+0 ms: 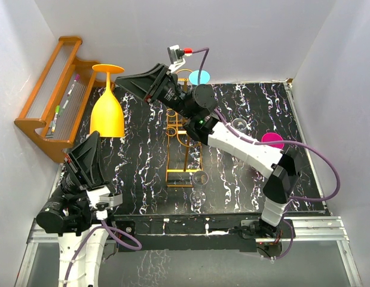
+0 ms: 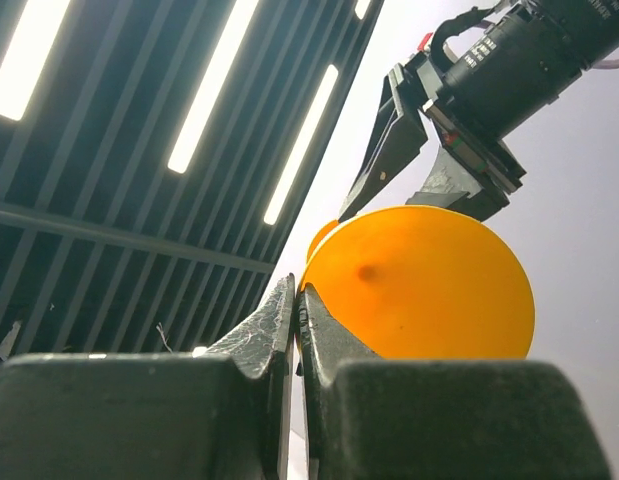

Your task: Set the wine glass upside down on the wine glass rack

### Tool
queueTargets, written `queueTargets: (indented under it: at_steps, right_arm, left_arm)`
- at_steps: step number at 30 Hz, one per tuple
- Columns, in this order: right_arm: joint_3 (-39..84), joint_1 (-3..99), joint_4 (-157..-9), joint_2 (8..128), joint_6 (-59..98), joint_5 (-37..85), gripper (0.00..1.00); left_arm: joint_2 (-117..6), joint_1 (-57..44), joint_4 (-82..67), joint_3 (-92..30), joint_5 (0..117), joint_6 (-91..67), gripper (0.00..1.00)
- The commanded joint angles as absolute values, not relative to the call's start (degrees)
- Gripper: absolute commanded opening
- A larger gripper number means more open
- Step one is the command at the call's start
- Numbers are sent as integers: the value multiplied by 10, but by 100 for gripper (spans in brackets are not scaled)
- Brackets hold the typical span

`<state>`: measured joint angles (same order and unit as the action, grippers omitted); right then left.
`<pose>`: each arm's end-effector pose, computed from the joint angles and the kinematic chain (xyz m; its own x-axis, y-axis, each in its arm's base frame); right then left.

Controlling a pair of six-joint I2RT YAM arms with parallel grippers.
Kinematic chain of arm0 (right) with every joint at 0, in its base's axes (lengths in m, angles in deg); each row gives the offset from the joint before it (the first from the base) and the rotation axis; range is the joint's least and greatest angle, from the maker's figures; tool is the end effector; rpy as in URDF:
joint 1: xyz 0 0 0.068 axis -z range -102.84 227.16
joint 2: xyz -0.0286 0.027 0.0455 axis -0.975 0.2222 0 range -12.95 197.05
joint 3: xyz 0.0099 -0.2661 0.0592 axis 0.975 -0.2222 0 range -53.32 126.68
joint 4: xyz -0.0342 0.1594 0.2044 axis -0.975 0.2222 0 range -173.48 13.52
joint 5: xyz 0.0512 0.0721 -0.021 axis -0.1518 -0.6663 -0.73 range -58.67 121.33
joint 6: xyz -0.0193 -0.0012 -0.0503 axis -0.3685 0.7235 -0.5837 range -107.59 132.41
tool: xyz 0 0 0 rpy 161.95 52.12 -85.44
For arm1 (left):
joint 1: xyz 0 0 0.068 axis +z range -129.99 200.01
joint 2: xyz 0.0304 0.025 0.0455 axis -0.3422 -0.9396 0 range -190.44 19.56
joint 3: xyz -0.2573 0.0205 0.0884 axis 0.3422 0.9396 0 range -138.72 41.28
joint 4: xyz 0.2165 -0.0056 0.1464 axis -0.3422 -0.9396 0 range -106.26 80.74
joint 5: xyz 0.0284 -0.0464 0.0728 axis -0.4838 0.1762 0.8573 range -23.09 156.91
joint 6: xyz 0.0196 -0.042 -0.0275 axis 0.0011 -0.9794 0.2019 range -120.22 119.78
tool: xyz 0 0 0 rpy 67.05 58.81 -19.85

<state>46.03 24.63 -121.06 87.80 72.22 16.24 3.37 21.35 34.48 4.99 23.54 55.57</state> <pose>0.2378 0.3256 0.4908 -0.5923 0.5990 -0.5388 -0.7601 -0.1936 0.6204 0.0204 -0.0239 0.4173 0.7408 0.6186 0.2620 -0.5815 0.3952 0.7111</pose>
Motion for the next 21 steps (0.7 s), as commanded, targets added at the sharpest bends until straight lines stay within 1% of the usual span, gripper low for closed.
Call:
queueTargets:
  at_steps: [1,7,21]
  right_arm:
    - [498,246,-1241,894,753,136,44]
    - [501,245,-1251,904,770,129,43]
    - [505,245,-1288,922,814,103,39]
  left_arm:
    - [29,216,389,53,218,565,0]
    - [19,217,403,56,211,572,0]
    - [8,217,413,62,195,569,0]
